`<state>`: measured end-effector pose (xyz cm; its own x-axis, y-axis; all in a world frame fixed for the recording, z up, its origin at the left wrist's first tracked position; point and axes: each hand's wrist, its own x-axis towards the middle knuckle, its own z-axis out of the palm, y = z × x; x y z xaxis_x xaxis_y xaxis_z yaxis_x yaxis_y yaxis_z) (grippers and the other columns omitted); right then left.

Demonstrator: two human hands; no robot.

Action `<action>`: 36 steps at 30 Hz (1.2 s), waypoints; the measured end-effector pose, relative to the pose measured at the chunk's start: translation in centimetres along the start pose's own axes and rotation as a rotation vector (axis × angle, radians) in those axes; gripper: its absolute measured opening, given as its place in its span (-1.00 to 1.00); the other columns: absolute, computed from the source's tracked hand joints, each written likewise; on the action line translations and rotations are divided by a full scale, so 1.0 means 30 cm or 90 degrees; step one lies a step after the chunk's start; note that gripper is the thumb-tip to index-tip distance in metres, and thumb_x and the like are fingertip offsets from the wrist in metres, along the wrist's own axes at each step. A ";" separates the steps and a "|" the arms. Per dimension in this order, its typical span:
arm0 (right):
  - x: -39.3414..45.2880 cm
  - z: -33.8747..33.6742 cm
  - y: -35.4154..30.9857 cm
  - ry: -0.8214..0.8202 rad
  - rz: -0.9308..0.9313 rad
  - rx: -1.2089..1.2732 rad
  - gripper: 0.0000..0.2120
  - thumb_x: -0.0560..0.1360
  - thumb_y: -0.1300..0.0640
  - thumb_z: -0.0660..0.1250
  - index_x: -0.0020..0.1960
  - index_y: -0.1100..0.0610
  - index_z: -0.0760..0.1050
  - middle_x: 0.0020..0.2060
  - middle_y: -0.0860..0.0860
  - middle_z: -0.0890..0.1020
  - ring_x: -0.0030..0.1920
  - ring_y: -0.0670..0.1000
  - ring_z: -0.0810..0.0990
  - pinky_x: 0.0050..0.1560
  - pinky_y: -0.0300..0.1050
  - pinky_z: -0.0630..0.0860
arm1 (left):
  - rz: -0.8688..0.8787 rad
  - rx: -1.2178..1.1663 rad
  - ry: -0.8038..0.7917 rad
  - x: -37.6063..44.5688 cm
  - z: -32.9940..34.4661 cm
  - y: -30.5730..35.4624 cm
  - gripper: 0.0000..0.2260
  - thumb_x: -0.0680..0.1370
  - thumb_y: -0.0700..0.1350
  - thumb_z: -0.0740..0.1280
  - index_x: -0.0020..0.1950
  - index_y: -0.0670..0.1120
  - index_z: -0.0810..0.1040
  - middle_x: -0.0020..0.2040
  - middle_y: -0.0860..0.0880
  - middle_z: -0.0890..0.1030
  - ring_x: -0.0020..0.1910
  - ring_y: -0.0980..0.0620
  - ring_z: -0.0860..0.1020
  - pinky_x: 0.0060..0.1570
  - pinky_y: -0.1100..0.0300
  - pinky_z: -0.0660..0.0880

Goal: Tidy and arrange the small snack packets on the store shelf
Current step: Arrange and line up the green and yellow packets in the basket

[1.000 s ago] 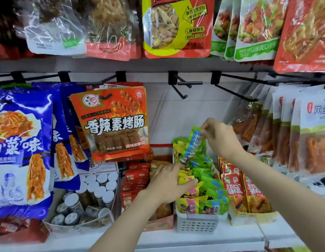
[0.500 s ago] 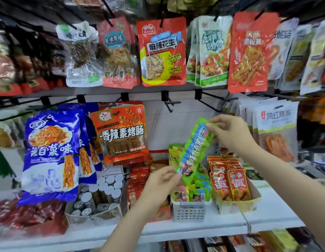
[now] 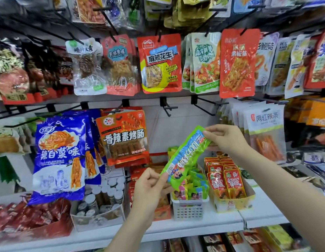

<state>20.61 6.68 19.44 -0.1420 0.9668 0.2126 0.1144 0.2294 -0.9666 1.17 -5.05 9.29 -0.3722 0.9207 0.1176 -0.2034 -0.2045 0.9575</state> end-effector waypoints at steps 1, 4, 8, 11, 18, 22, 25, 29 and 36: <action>-0.007 0.008 0.001 0.005 -0.001 0.014 -0.83 0.53 0.24 0.39 0.07 0.30 0.60 -0.17 0.17 0.68 -0.29 0.02 0.68 -0.35 -0.20 0.63 | 0.030 0.016 0.005 -0.002 0.001 0.005 -0.78 0.56 -0.27 0.36 -0.20 -0.21 0.36 -0.23 -0.22 0.69 -0.25 -0.05 0.66 -0.25 0.16 0.61; -0.032 0.049 0.014 -0.028 0.037 0.087 -0.69 0.55 0.09 0.37 0.24 0.20 0.51 0.06 0.14 0.63 -0.06 0.21 0.70 -0.13 -0.04 0.68 | 0.241 0.228 0.035 -0.002 -0.001 0.015 -0.77 0.56 -0.22 0.38 -0.24 -0.01 0.45 -0.22 -0.01 0.68 -0.25 0.02 0.63 -0.25 0.11 0.58; -0.046 0.087 0.020 -0.110 0.100 0.250 -0.51 0.48 0.03 0.45 0.35 0.06 0.37 0.07 0.14 0.65 -0.07 0.21 0.71 -0.07 -0.02 0.66 | 0.602 0.542 0.046 0.009 -0.015 0.035 -0.88 0.49 -0.27 0.46 -0.16 -0.06 0.62 -0.03 0.13 0.64 -0.02 0.11 0.57 -0.04 0.14 0.53; -0.043 0.092 0.016 -0.133 0.074 0.312 -0.60 0.54 0.25 0.37 0.35 0.05 0.42 -0.07 0.15 0.69 -0.06 0.16 0.69 -0.11 -0.09 0.64 | 0.548 0.527 0.019 0.011 -0.029 0.017 -0.87 0.44 -0.19 0.52 -0.22 -0.03 0.60 0.22 0.12 0.51 0.27 0.14 0.42 0.23 0.29 0.34; -0.051 0.110 0.017 -0.154 0.014 0.370 -0.60 0.56 0.41 0.26 0.33 0.11 0.45 -0.08 0.15 0.70 -0.05 0.11 0.70 -0.09 -0.04 0.65 | 0.029 -0.031 -0.067 0.001 -0.004 0.017 -0.82 0.46 -0.11 0.45 -0.03 -0.18 0.56 0.00 -0.10 0.68 0.01 -0.14 0.68 -0.04 0.24 0.59; -0.049 0.100 0.021 -0.161 0.001 0.382 -0.60 0.57 0.40 0.24 0.34 0.10 0.44 -0.07 0.13 0.70 0.00 0.10 0.69 -0.05 -0.04 0.64 | -0.063 -0.228 -0.042 0.010 -0.009 0.033 -0.85 0.58 -0.20 0.34 0.11 -0.20 0.46 -0.03 -0.18 0.69 0.05 -0.23 0.67 -0.05 0.15 0.62; -0.048 0.099 0.028 -0.175 -0.004 0.388 -0.59 0.57 0.40 0.24 0.36 0.10 0.44 -0.07 0.15 0.69 0.03 0.11 0.68 -0.03 -0.03 0.64 | -0.065 -0.219 -0.045 0.019 -0.018 0.034 -0.83 0.57 -0.25 0.34 0.10 -0.15 0.38 0.02 -0.23 0.69 0.05 -0.23 0.67 -0.06 0.16 0.62; -0.043 0.095 0.037 -0.168 0.000 0.396 -0.58 0.57 0.39 0.24 0.37 0.09 0.43 -0.07 0.15 0.69 0.04 0.10 0.68 -0.04 -0.04 0.64 | -0.053 -0.201 -0.062 0.023 -0.030 0.023 -0.81 0.58 -0.35 0.30 0.10 -0.15 0.37 0.11 -0.21 0.68 0.09 -0.20 0.66 -0.04 0.18 0.62; -0.040 0.087 0.049 -0.150 0.014 0.404 -0.57 0.58 0.40 0.23 0.37 0.09 0.42 -0.06 0.15 0.69 0.03 0.10 0.66 -0.06 -0.06 0.64 | -0.076 -0.247 -0.109 0.021 -0.032 0.020 -0.75 0.58 -0.32 0.30 0.22 -0.14 0.37 0.17 -0.26 0.64 0.14 -0.25 0.63 -0.01 0.06 0.62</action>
<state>18.40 5.58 17.38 -0.3651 0.9036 0.2240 -0.4695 0.0291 -0.8825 -0.06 -4.93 9.68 -0.1768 0.9805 0.0855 -0.5724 -0.1731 0.8015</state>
